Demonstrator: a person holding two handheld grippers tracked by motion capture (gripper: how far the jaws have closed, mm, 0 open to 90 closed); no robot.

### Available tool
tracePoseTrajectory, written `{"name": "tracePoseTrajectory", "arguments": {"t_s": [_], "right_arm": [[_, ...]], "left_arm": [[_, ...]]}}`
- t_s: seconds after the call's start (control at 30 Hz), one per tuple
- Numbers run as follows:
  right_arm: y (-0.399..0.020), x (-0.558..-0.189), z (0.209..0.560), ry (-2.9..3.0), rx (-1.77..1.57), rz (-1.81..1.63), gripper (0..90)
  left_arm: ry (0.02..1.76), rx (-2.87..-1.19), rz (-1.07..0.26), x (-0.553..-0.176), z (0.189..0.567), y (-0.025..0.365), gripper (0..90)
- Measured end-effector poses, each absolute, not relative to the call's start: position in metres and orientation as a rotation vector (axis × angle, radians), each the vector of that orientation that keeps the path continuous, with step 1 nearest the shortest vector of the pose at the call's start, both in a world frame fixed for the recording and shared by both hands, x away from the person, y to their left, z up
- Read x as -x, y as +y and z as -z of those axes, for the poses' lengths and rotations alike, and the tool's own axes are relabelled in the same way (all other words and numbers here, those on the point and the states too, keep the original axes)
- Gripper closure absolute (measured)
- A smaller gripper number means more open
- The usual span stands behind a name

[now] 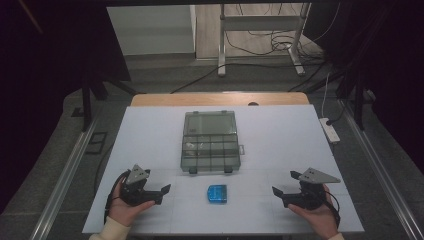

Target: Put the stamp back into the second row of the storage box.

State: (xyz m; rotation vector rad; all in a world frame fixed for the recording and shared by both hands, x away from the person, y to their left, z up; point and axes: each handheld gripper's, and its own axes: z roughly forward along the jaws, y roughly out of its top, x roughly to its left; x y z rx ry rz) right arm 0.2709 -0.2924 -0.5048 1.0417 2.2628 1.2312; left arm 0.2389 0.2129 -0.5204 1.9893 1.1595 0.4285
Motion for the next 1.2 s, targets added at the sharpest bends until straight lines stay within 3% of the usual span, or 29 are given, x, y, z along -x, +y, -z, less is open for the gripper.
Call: {"name": "tracePoseTrajectory", "arguments": {"t_s": [1.2], "right_arm": [[-0.2924,-0.2709,0.5076,2.295,-1.042,-1.208,11.7]], "left_arm": [[1.131,-1.998,-0.438,-0.2358,0.515,0.2107,7.4]]}}
